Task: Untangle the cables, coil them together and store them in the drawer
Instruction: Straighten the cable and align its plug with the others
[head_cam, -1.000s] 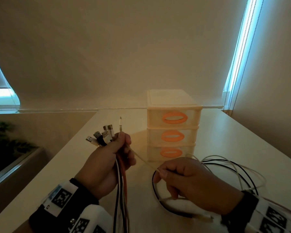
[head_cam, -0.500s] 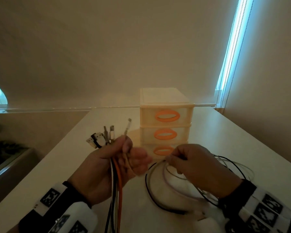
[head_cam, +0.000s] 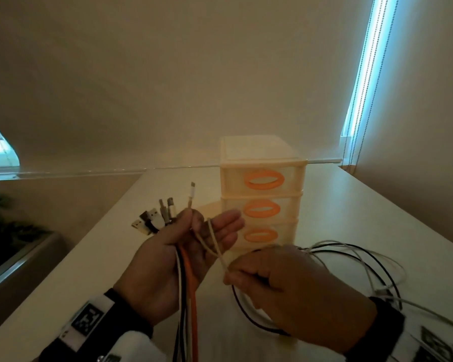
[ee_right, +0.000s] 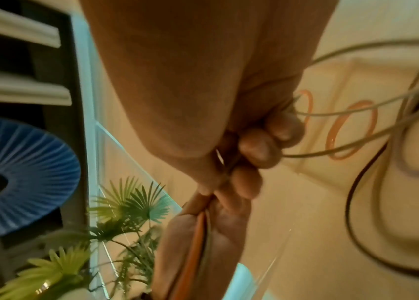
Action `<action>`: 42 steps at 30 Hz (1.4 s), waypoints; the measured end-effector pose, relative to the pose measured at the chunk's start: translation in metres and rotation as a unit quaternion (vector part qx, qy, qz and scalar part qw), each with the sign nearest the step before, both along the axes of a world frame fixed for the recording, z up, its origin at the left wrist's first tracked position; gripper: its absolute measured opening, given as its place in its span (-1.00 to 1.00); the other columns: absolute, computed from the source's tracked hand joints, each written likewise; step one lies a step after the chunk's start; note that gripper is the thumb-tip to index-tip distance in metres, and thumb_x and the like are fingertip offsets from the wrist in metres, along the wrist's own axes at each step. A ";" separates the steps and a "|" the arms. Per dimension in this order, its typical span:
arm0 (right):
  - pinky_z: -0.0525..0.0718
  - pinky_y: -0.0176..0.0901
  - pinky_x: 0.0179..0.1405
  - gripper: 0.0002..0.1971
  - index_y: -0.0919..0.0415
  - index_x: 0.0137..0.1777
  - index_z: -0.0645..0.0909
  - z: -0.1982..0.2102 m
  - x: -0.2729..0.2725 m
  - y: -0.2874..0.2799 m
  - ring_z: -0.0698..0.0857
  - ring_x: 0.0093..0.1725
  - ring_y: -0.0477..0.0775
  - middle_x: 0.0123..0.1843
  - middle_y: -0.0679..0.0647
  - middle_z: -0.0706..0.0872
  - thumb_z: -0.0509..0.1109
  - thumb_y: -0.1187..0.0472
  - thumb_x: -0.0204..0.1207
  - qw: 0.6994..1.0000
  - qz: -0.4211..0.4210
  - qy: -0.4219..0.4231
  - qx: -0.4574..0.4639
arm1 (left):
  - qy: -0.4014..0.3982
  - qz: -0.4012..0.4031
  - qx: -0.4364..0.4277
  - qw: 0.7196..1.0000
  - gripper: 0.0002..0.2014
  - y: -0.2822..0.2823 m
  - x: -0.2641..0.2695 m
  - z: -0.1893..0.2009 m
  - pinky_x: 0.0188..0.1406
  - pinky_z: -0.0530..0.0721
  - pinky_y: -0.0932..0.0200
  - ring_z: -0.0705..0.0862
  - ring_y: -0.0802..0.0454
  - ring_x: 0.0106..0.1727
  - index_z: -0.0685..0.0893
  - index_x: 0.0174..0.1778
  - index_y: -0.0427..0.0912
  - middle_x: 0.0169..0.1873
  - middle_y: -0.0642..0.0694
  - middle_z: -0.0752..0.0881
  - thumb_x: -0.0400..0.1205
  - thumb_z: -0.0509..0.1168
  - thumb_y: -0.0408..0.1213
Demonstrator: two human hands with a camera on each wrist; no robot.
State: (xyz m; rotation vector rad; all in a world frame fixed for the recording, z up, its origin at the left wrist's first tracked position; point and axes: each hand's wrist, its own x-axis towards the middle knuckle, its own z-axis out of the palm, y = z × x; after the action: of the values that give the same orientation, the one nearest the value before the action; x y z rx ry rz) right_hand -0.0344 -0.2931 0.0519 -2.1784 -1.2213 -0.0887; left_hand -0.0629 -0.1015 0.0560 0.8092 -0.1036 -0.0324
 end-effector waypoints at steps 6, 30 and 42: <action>0.58 -0.31 -0.23 -0.73 -0.06 -0.10 0.67 -0.008 0.016 -0.008 0.60 -0.33 -0.25 -0.36 -0.28 0.67 0.25 -0.14 0.70 0.988 -0.139 0.057 -0.034 | 0.029 0.008 -0.053 0.998 -0.67 0.005 0.005 -0.006 -0.40 0.65 0.12 0.58 -0.01 -0.41 0.51 -0.31 -0.18 -0.36 -0.09 0.53 0.76 0.14 -0.15; 0.64 -0.06 -0.32 -0.73 0.08 -0.26 0.69 -0.005 0.025 0.000 0.59 -0.45 -0.13 -0.47 0.03 0.65 0.37 0.06 0.67 0.951 -0.190 0.110 0.217 | -0.037 -0.193 0.134 0.971 -0.73 0.003 -0.003 -0.022 0.56 0.46 -0.34 0.39 -0.65 0.54 0.56 -0.24 -0.31 0.35 -0.68 0.45 0.77 0.23 -0.27; 0.72 -0.27 -0.22 -0.83 -0.11 0.06 0.75 -0.011 0.014 0.001 0.73 -0.33 -0.16 -0.23 -0.10 0.81 0.31 0.00 0.72 0.986 -0.024 0.166 -0.010 | 0.019 0.029 -0.065 0.997 -0.67 0.005 0.002 -0.004 0.13 0.80 -0.01 0.81 -0.26 0.14 0.51 -0.31 -0.21 0.15 -0.38 0.78 0.72 0.17 -0.11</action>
State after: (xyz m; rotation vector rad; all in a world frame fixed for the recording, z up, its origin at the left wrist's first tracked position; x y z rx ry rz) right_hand -0.0204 -0.2918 0.0412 -2.1343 -0.9840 0.2593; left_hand -0.0604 -0.0966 0.0524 0.6816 -0.0450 0.0136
